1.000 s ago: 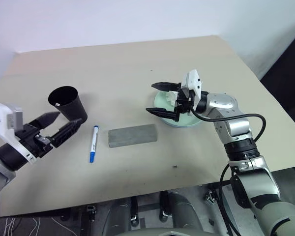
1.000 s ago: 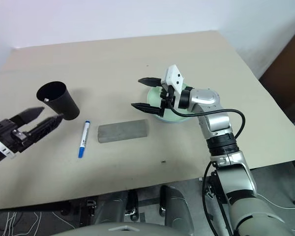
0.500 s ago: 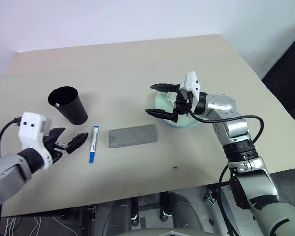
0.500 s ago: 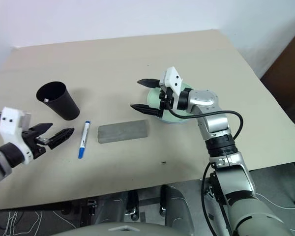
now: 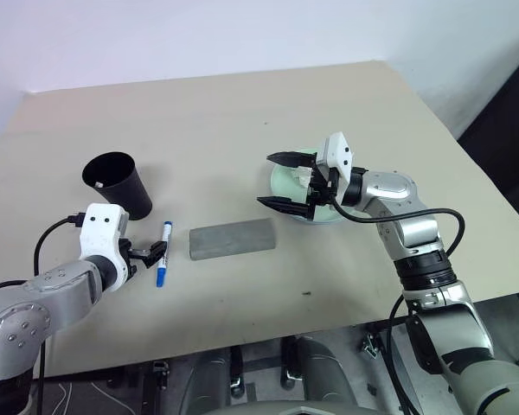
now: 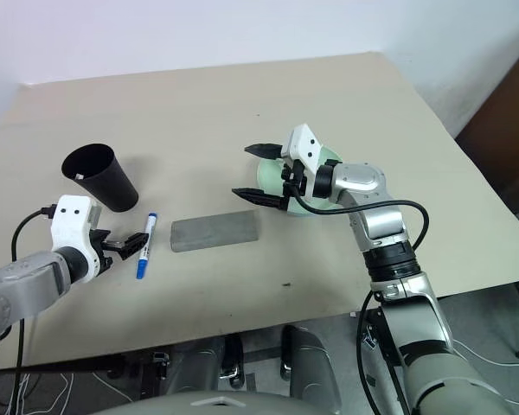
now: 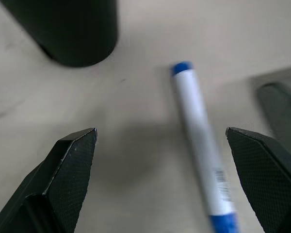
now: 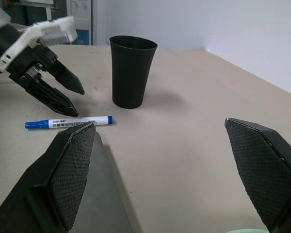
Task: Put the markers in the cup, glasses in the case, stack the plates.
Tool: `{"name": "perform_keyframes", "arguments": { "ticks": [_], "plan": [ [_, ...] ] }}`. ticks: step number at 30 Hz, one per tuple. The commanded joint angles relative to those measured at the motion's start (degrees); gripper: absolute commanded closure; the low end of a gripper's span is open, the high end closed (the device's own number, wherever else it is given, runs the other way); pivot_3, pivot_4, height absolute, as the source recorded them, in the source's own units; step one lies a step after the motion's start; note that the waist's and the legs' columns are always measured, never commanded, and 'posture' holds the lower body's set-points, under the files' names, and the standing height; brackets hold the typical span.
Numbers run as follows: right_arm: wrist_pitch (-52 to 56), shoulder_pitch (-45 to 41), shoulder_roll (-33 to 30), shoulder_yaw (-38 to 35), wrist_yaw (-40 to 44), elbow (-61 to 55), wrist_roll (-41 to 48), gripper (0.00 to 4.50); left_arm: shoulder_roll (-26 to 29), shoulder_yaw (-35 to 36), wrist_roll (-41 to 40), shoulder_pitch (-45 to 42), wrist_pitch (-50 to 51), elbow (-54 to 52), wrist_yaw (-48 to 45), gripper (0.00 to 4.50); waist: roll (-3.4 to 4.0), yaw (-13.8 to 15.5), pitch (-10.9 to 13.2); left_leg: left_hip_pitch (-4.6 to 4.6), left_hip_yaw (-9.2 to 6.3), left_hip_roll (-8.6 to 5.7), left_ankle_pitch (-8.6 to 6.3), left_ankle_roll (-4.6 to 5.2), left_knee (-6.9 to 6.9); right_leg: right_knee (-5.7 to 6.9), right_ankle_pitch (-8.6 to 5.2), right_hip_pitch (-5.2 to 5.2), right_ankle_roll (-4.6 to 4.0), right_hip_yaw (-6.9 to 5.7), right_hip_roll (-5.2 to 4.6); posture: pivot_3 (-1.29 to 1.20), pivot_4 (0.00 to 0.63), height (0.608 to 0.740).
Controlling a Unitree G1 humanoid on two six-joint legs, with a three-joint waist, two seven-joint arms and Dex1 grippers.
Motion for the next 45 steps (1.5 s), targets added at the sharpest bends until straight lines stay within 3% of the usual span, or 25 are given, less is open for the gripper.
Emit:
{"name": "perform_keyframes", "arguments": {
  "ticks": [1,12,21,24,35,38,41,45],
  "plan": [
    [-0.44,-0.49,-0.42,-0.7,-0.46,-2.79,0.41,0.0,-0.5,-0.91,1.99,-3.16,6.94,1.3,3.55,0.03,-0.02,0.01,0.01,0.0,0.0,0.0,0.0,0.0,0.0,0.01,0.0,0.0,0.0,0.0,0.0,0.0,0.15,0.74],
    [-1.37,0.21,-0.63,-0.49,-1.1,-2.75,-0.16,0.0,-8.3,2.22,7.24,-9.05,18.59,2.21,2.26,0.03,-0.02,0.82,0.0,0.09,-0.04,-0.06,0.02,-0.02,0.15,0.1,0.02,0.15,-0.01,0.0,-0.04,0.0,0.15,0.74],
    [-2.07,0.02,-0.8,-0.26,-1.02,-1.82,-0.63,0.0,-7.48,4.82,13.61,-7.74,20.38,2.16,-1.51,0.03,-0.02,0.43,0.0,0.2,-0.04,-0.02,0.03,-0.03,0.09,0.13,0.02,0.17,-0.01,0.0,0.0,0.0,0.15,0.74],
    [-2.06,-0.19,-0.7,-0.24,-0.94,-1.67,-0.75,0.0,-7.15,4.48,14.77,-7.35,20.38,1.24,-2.92,0.55,-0.03,-0.22,0.01,0.31,-0.04,-0.01,0.03,-0.04,0.08,0.13,0.02,0.28,-0.02,0.0,0.0,0.0,0.15,0.74],
    [-2.91,-0.67,-0.38,0.02,-0.31,-0.16,-1.43,0.0,-5.22,2.72,19.5,-7.23,20.38,-0.48,-5.82,4.21,-0.03,-0.27,0.02,0.56,-0.04,0.01,0.02,-0.05,-0.09,0.09,-0.04,0.4,-0.1,0.03,0.02,0.0,0.15,0.74],
    [-3.05,-0.92,-0.38,-0.04,-0.31,0.17,-1.48,0.0,-5.21,2.59,20.05,-6.92,20.38,-0.79,-6.78,4.22,-0.04,-0.2,0.03,0.56,-0.04,0.01,0.02,-0.05,-0.09,0.06,-0.04,0.41,-0.11,0.03,0.02,0.0,0.15,0.74],
    [-3.25,-1.24,-0.66,0.64,-0.84,1.04,-2.95,0.0,-8.53,4.93,16.98,-7.89,20.38,-1.25,-9.32,4.22,-0.04,-0.07,0.03,0.56,-0.03,0.0,0.02,-0.05,-0.1,0.01,-0.08,0.42,-0.17,0.03,-0.01,0.0,0.15,0.74],
    [-3.2,-1.18,-0.56,0.21,-0.44,0.45,-2.62,0.0,-8.22,5.77,12.77,-9.54,19.28,-4.37,-17.32,4.22,-0.12,0.16,0.07,0.51,-0.04,-0.03,0.02,-0.05,-0.1,-0.04,-0.1,0.43,-0.2,0.03,-0.05,0.0,0.15,0.74]
  ]
}}
